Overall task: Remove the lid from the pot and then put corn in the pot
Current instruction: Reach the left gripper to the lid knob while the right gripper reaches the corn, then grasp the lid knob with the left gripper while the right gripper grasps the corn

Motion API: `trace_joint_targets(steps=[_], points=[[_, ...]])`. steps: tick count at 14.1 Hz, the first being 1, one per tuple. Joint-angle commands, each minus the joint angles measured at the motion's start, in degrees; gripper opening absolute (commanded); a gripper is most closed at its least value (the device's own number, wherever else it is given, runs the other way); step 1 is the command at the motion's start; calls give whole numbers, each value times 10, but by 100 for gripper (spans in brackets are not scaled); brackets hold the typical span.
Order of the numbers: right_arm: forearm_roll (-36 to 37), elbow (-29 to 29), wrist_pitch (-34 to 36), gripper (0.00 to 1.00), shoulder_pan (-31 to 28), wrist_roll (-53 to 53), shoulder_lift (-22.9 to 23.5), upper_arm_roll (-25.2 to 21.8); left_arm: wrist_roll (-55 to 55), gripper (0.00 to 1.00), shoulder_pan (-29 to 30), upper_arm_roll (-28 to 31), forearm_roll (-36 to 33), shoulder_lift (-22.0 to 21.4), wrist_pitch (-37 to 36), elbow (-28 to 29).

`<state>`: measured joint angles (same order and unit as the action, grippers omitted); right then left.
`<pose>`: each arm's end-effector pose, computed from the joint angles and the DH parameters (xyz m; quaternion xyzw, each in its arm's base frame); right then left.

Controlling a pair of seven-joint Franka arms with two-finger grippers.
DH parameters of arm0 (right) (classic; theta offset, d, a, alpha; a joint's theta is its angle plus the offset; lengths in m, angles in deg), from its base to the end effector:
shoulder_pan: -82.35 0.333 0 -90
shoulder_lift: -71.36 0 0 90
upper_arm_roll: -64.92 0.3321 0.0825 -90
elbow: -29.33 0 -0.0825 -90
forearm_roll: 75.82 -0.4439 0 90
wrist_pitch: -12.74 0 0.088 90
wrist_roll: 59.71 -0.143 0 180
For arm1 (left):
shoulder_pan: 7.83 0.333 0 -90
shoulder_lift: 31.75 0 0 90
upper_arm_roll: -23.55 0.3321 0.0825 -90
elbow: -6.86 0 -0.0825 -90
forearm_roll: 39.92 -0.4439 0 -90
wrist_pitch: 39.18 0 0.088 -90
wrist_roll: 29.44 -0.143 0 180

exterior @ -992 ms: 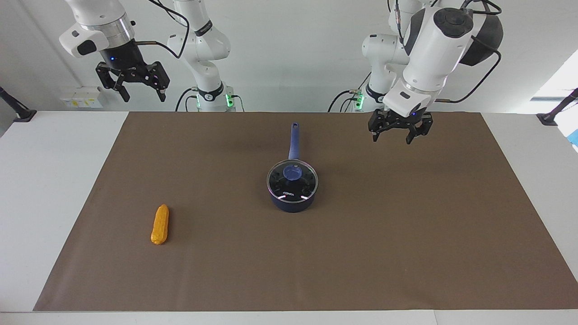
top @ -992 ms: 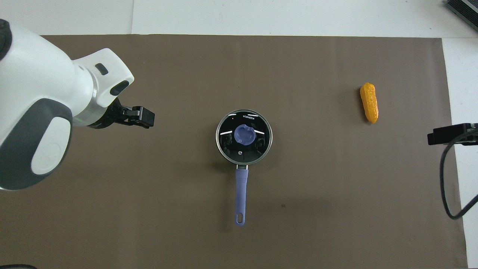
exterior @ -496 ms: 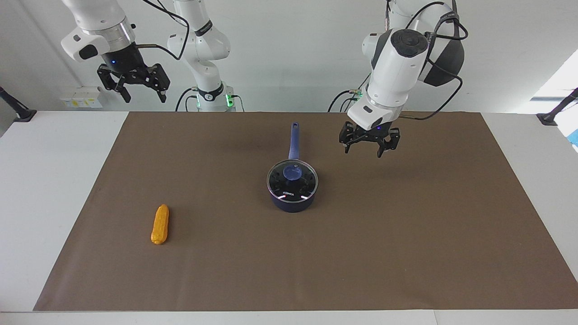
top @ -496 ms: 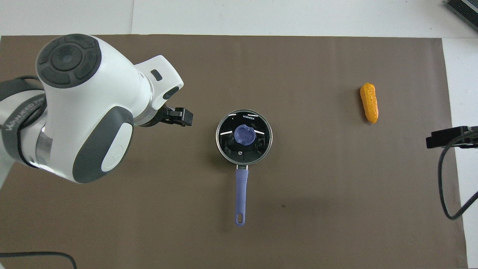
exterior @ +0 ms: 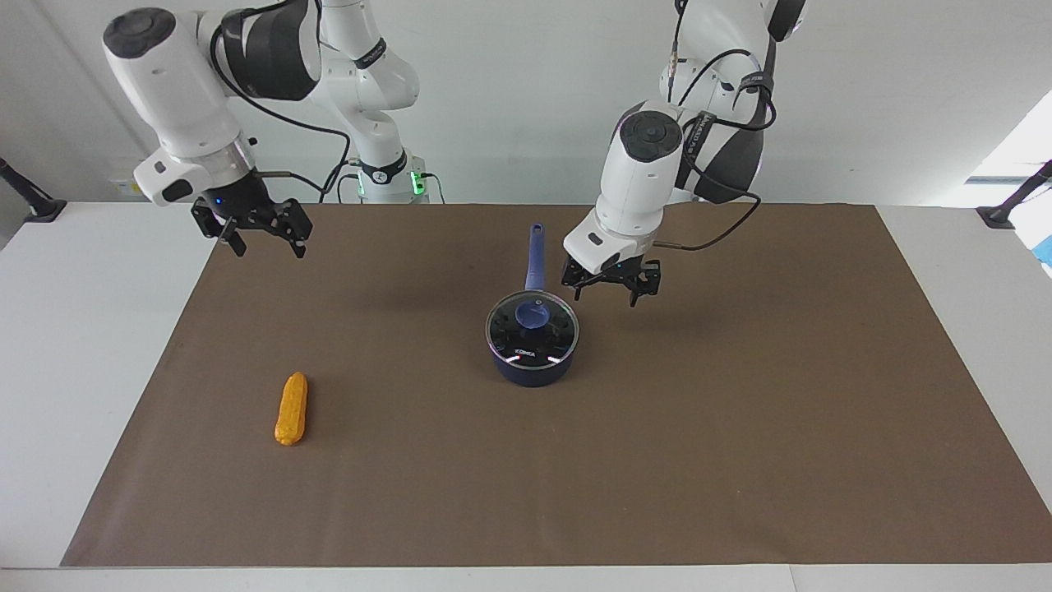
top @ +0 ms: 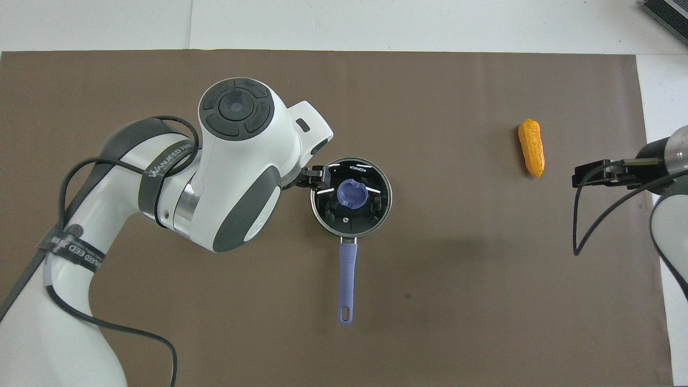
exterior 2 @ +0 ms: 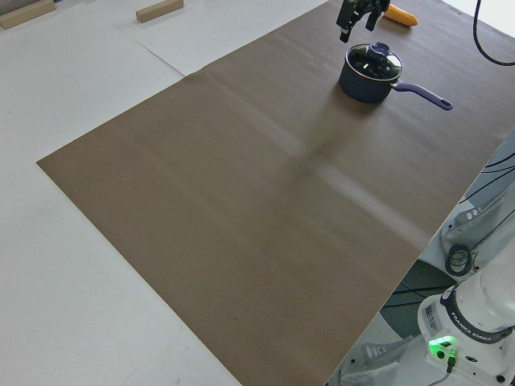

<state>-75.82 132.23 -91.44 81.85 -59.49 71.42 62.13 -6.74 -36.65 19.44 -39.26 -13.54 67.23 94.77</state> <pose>0.6239 -0.0359 0.5048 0.9996 -0.0268 0.0106 0.0004 0.6064 -0.3884 0.4367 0.9962 -0.0857 -0.0052 0.0162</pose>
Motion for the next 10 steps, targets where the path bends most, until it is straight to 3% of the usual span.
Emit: trace_joint_targets(steps=[1, 10], points=[[5, 1, -58, 100, -7, 21, 41, 3, 32, 100, -25, 9, -9, 29, 13, -33], [11, -10, -259, 100, -7, 20, 189, 3, 82, 100, -45, 6, 8, 32, 30, -40]])
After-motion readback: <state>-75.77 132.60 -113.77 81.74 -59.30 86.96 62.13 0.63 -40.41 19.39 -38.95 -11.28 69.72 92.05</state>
